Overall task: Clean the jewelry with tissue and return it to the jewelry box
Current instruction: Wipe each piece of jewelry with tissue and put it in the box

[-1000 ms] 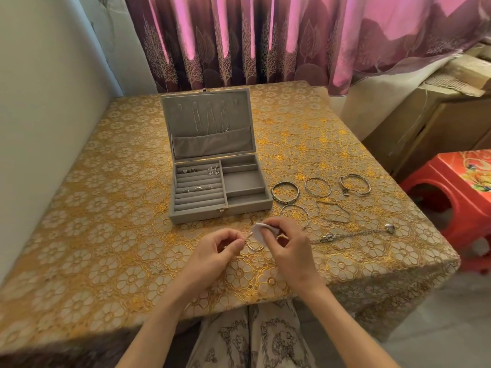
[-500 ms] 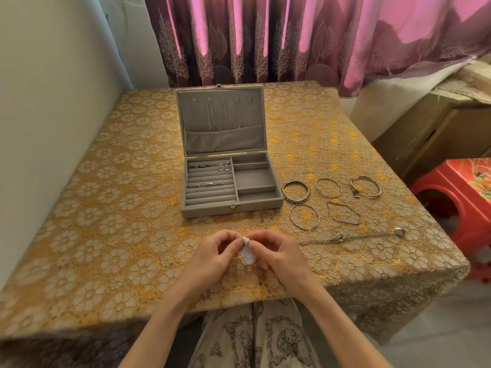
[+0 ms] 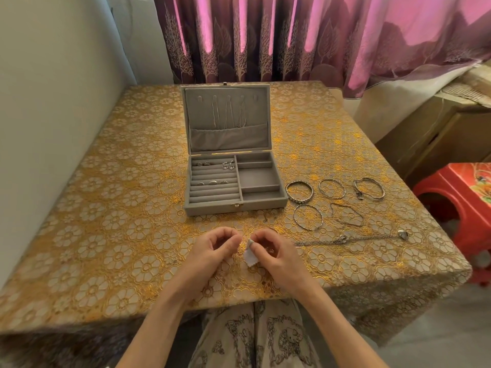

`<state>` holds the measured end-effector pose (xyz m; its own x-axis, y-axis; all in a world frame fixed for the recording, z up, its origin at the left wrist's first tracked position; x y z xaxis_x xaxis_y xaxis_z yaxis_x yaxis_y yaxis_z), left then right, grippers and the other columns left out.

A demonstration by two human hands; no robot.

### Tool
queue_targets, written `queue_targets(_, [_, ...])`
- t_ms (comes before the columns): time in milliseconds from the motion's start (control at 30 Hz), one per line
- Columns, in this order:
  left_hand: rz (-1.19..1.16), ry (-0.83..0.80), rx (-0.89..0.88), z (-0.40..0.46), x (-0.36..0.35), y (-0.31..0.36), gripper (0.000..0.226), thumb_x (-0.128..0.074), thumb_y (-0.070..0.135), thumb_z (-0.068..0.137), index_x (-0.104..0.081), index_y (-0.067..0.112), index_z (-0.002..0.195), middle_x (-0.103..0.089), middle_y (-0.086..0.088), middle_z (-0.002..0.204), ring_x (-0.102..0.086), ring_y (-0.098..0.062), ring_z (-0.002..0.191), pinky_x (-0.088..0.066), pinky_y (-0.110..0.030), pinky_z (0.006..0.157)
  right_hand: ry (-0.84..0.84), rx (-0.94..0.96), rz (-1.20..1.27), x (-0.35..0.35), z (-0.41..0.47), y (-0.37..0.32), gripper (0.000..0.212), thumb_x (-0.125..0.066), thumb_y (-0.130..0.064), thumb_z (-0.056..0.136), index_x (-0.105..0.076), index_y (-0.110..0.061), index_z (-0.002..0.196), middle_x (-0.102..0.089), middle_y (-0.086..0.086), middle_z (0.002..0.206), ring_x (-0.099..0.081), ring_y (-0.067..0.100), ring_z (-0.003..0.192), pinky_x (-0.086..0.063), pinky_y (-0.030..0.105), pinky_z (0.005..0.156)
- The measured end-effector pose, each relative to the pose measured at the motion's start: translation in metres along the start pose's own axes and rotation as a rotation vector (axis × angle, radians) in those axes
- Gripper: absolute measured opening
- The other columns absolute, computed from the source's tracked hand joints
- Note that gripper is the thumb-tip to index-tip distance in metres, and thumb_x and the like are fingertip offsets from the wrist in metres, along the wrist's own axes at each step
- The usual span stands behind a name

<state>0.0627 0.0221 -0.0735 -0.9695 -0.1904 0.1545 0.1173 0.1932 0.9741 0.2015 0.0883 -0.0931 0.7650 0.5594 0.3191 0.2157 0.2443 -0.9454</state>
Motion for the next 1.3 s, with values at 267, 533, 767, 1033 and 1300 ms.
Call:
queue_targets(267, [-0.151, 0.096, -0.038, -0.003, 0.001, -0.002, 0.008, -0.063, 0.016, 0.083, -0.063, 0.01, 0.077, -0.07, 0.001, 0.095, -0.065, -0.012, 0.088, -0.052, -0.025, 0.078, 0.053, -0.023, 0.138, 0.0, -0.003, -0.003, 0.006, -0.062, -0.014, 0.086, -0.063, -0.019, 0.088, -0.063, -0.004, 0.079, -0.057, 0.002, 0.069, -0.045, 0.016, 0.06])
queue_targets(533, [-0.155, 0.143, -0.027, -0.002, -0.003, 0.0, 0.018, -0.072, 0.011, 0.073, -0.067, 0.009, 0.091, -0.072, -0.004, 0.083, -0.069, -0.014, 0.078, -0.053, -0.019, 0.067, 0.076, -0.063, 0.237, 0.0, -0.005, -0.004, 0.006, -0.064, -0.014, 0.085, -0.066, -0.016, 0.09, -0.067, 0.0, 0.081, -0.061, 0.006, 0.072, -0.045, 0.016, 0.061])
queue_targets(767, [-0.217, 0.177, -0.033, -0.003, -0.006, 0.001, 0.014, -0.069, 0.003, 0.075, -0.07, 0.006, 0.089, -0.073, -0.005, 0.083, -0.07, -0.017, 0.074, -0.053, -0.017, 0.064, 0.093, -0.075, 0.285, 0.0, -0.007, -0.007, 0.006, -0.063, -0.012, 0.086, -0.066, -0.014, 0.091, -0.067, 0.001, 0.081, -0.06, 0.002, 0.069, -0.044, 0.014, 0.059])
queue_targets(1033, [-0.238, 0.202, -0.032, -0.003, -0.008, 0.002, 0.011, -0.066, 0.0, 0.077, -0.07, 0.004, 0.086, -0.072, -0.007, 0.076, -0.068, -0.015, 0.066, -0.053, -0.017, 0.061, 0.114, -0.094, 0.285, 0.0, -0.006, -0.006, 0.007, -0.062, -0.013, 0.086, -0.066, -0.014, 0.091, -0.067, 0.004, 0.082, -0.061, 0.008, 0.072, -0.046, 0.017, 0.061])
queue_targets(1300, [-0.212, 0.333, -0.085, -0.003, -0.017, 0.001, 0.014, -0.072, 0.011, 0.075, -0.07, 0.016, 0.088, -0.071, -0.001, 0.078, -0.066, -0.011, 0.075, -0.051, -0.017, 0.065, 0.144, -0.082, 0.309, -0.001, -0.006, -0.01, 0.006, -0.065, -0.016, 0.084, -0.067, -0.013, 0.089, -0.066, 0.003, 0.079, -0.058, 0.005, 0.066, -0.044, 0.016, 0.057])
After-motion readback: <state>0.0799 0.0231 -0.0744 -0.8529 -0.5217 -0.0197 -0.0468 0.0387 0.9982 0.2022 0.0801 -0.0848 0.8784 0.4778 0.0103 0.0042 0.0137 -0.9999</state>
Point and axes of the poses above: each hand's wrist, its own z-axis towards the middle knuckle, its own x-axis out of the back of the hand, y = z × x, the point moved 2 cm from there along z, towards the middle knuckle
